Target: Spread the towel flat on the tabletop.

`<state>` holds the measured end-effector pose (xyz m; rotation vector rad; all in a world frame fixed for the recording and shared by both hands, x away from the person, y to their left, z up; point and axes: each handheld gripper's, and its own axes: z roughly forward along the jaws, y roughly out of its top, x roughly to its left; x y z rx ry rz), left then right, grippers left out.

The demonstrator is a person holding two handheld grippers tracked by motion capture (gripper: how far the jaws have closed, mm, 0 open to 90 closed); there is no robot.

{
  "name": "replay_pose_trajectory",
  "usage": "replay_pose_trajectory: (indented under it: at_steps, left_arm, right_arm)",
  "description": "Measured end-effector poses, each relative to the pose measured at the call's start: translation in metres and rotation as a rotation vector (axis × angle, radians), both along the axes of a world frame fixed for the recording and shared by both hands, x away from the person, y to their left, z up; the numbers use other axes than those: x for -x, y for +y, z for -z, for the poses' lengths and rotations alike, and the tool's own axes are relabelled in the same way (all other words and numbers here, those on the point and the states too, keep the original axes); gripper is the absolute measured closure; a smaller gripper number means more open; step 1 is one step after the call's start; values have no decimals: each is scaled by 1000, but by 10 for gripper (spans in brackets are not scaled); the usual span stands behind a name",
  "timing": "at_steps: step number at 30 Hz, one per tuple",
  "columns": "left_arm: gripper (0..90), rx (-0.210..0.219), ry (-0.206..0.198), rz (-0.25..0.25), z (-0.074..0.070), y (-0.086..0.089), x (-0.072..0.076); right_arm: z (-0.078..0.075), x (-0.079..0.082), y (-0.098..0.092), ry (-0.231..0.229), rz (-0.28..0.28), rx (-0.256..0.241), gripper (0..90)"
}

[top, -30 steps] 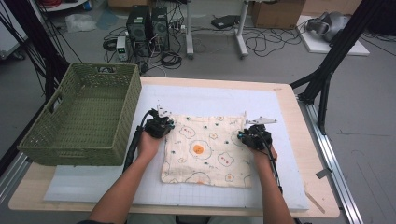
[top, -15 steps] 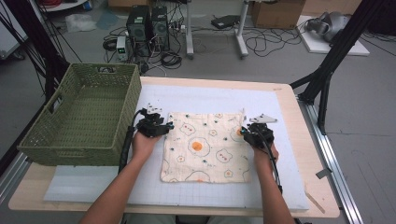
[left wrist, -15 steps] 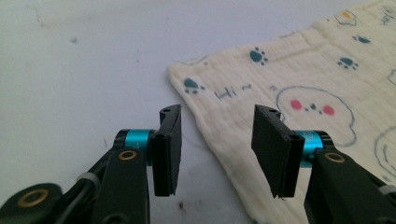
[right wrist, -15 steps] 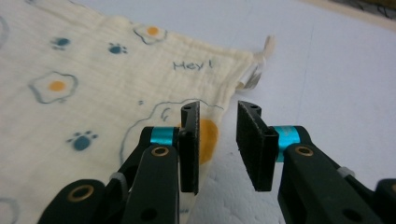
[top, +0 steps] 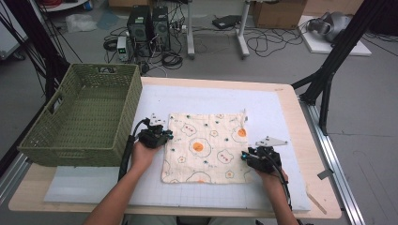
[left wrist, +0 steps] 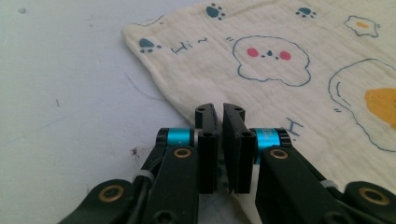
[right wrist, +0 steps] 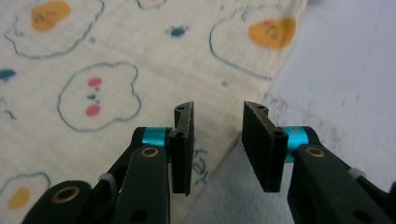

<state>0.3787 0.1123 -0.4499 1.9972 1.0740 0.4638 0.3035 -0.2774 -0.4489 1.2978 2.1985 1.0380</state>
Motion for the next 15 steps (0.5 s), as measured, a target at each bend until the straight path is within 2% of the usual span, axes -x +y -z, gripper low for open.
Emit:
replay_pose_trajectory:
  at_steps: [1,2,3,5,6,7,8,10,13,15]
  left_arm:
    - [857,-7,-11,-10,0,-1,0]
    - [859,-20,-22,-16,1,-2,-1]
    - [861,-29,-31,-32,1,-3,-2]
    - [861,-21,-31,-52,1,-3,-4]
    - [850,-10,-26,-59,1,-2,-3]
    - [812,8,-15,-58,0,0,-3]
    - [743,48,-9,-56,0,3,-2]
    - [588,122,-23,-34,-3,9,3]
    - [431,202,-37,36,-6,17,12]
    - [360,228,-48,75,-9,19,18]
  right_arm:
    - [1,2,-1,0,6,-13,719]
    - [0,3,-2,-1,0,-7,820]
    - [-1,4,-2,-6,-8,15,857]
    - [-3,7,3,-16,2,89,865]
    - [-4,8,4,-23,7,109,864]
    - [-3,10,4,-28,18,106,858]
    - [-3,11,3,-29,20,92,827]
    - [-4,15,2,-51,4,77,673]
    - [-11,22,-5,-118,17,36,424]
    - [-18,25,-9,-135,11,1,354]
